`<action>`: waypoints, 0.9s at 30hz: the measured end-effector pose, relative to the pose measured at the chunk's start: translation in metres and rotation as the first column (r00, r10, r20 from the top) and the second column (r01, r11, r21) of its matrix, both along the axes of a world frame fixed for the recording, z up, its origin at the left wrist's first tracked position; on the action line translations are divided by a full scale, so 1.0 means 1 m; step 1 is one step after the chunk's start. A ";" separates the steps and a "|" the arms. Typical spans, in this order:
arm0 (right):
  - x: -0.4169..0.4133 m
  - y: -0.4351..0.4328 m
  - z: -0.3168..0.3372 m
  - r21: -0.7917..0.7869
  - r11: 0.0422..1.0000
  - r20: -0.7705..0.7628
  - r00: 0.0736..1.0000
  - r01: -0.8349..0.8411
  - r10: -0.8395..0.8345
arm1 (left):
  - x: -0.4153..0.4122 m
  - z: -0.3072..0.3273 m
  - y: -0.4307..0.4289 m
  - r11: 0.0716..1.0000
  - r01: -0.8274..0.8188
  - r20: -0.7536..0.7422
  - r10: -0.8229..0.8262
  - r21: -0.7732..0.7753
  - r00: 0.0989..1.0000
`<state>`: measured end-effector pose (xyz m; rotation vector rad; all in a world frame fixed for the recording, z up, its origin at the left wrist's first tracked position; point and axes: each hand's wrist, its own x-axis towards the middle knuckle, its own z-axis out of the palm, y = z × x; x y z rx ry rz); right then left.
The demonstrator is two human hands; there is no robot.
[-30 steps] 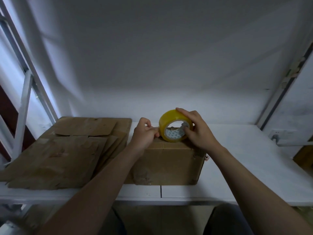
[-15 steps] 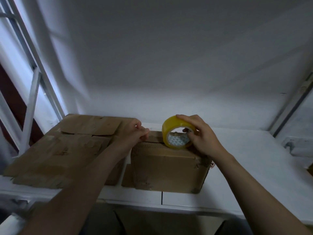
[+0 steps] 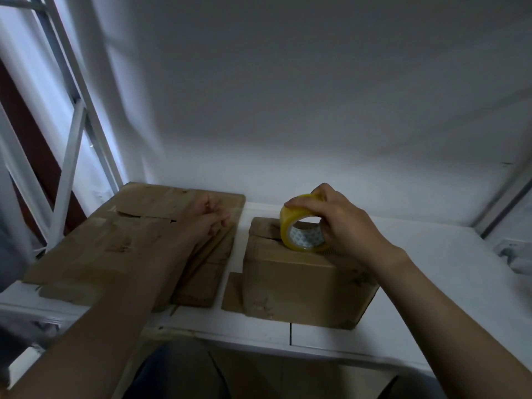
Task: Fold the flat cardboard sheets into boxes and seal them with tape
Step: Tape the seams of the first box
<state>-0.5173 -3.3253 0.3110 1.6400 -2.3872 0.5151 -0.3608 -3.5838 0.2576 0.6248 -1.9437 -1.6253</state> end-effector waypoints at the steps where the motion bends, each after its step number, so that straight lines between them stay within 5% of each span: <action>1: 0.002 -0.002 0.003 0.030 1.000 -0.047 0.999 0.006 -0.005 | 0.002 -0.002 -0.002 1.000 0.008 0.006 -0.008 0.023 1.000; 9: 0.029 -0.037 0.014 0.101 0.995 -0.220 0.975 0.028 -0.005 | 0.023 -0.033 -0.006 0.994 0.091 0.000 -0.092 -0.057 0.996; 13: 0.030 -0.037 0.007 0.069 0.997 -0.151 0.989 0.016 -0.005 | 0.022 -0.048 -0.008 0.987 0.157 0.001 -0.157 -0.022 0.988; 18: 0.020 -0.034 -0.018 -0.152 0.988 0.075 0.997 -0.019 0.031 | 0.019 -0.061 -0.007 0.982 0.188 -0.025 -0.188 -0.012 0.982; 27: 0.033 -0.048 -0.024 -0.113 0.994 -0.086 0.996 -0.007 -0.003 | 0.029 -0.073 -0.020 0.985 0.172 -0.054 -0.170 0.032 0.984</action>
